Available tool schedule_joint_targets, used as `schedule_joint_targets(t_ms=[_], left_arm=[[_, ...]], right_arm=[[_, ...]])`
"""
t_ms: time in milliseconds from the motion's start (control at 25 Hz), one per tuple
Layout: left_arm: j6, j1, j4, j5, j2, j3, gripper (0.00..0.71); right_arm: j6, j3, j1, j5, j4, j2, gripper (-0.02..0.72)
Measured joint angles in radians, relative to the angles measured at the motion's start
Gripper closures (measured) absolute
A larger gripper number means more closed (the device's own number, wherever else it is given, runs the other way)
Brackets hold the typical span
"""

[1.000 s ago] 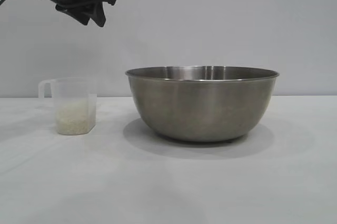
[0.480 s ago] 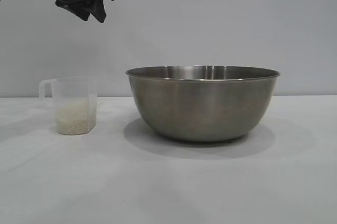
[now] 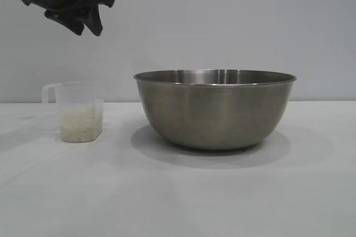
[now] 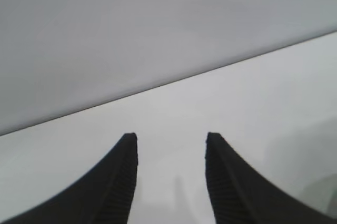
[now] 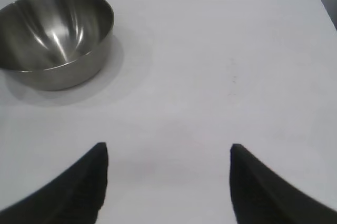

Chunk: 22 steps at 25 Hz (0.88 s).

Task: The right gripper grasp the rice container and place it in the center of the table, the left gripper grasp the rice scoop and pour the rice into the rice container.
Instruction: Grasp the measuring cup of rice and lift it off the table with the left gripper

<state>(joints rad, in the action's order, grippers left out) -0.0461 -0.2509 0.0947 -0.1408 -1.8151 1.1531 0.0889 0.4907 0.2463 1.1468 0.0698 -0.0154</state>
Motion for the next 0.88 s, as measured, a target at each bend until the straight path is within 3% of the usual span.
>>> schedule_joint_targets(t_ms=[120, 240, 440, 560, 720, 880], left_arm=[[0.006, 0.016, 0.0, -0.223, 0.101, -0.171, 0.438], [0.06, 0.035, -0.02, -0.377, 0.158, -0.316, 0.438], [0.155, 0.039, -0.198, -0.593, 0.174, -0.538, 0.438], [0.164, 0.041, -0.232, -0.741, 0.176, -0.661, 0.438], [0.168, 0.041, -0.232, -0.814, 0.18, -0.773, 0.438], [0.171, 0.041, -0.209, -0.844, 0.162, -0.81, 0.438]], right_arm=[[0.0, 0.0, 0.0, 0.0, 0.0, 0.0, 0.244], [0.0, 0.0, 0.0, 0.0, 0.0, 0.0, 0.244], [0.0, 0.0, 0.0, 0.0, 0.0, 0.0, 0.244], [0.0, 0.0, 0.0, 0.0, 0.0, 0.0, 0.244], [0.0, 0.0, 0.0, 0.0, 0.0, 0.0, 0.244], [0.0, 0.0, 0.0, 0.0, 0.0, 0.0, 0.244]])
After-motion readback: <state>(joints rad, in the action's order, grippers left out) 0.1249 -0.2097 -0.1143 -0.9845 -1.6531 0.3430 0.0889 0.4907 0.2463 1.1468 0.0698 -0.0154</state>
